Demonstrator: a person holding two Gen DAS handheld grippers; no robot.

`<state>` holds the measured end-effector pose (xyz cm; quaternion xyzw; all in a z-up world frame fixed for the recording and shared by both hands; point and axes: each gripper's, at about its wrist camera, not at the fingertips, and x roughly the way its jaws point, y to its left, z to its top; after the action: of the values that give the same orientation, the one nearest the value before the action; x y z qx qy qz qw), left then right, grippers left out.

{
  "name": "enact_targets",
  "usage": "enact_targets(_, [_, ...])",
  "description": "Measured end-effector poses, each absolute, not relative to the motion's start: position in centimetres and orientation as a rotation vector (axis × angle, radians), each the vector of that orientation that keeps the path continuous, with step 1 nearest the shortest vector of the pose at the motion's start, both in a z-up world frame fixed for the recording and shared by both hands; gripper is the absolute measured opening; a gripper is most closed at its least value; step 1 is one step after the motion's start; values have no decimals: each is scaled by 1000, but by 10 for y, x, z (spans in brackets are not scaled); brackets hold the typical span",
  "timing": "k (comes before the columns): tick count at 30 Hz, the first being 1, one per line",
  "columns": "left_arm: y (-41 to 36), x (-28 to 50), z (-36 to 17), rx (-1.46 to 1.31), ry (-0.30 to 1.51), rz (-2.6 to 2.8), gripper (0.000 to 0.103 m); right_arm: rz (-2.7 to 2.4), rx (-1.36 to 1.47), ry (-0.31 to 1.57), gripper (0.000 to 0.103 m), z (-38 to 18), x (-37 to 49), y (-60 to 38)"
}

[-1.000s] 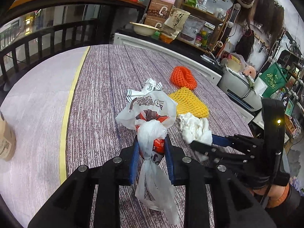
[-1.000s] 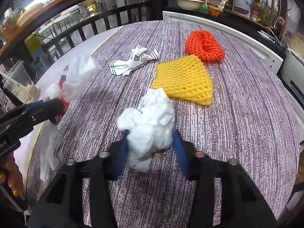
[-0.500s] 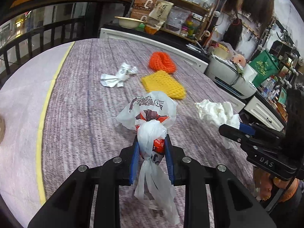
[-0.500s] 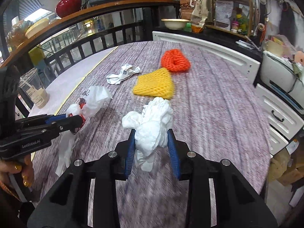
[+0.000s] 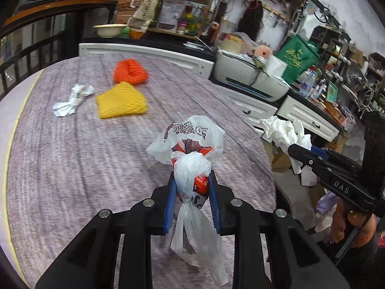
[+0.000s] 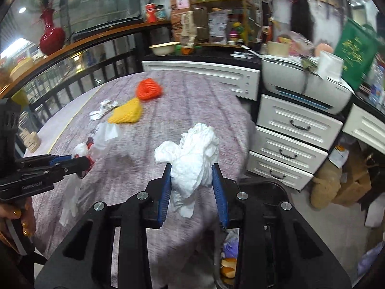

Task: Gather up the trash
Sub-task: 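Carry the tissue and plastic bag to the bin and open both grippers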

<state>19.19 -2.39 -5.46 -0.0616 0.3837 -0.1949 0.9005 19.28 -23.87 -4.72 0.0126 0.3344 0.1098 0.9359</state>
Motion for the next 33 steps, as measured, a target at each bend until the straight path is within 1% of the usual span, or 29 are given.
enact_targets(9, [-86, 193, -57, -85, 814, -495, 25, 56, 121, 760, 34, -76, 188, -322])
enact_targets(17, [-134, 196, -57, -52, 822, -558, 25, -46, 71, 806, 34, -102, 182, -349])
enact_targets(23, [-159, 197, -64, -35, 847, -590, 25, -67, 94, 899, 35, -131, 189, -362])
enact_targets(25, [-165, 197, -67, -29, 854, -595, 25, -63, 114, 929, 41, -140, 190, -366])
enact_targets(27, [-170, 198, -69, -28, 865, -601, 25, -71, 135, 937, 55, -145, 188, -369])
enact_targets(29, [-173, 199, -72, -24, 875, -604, 25, -79, 151, 932, 65, -145, 187, -372])
enact_targets(32, [-177, 200, -77, -23, 892, -608, 25, -100, 165, 909, 66, -140, 184, -378])
enact_targets(33, [-179, 201, -79, -25, 900, -612, 25, -109, 175, 896, 70, -137, 182, -380])
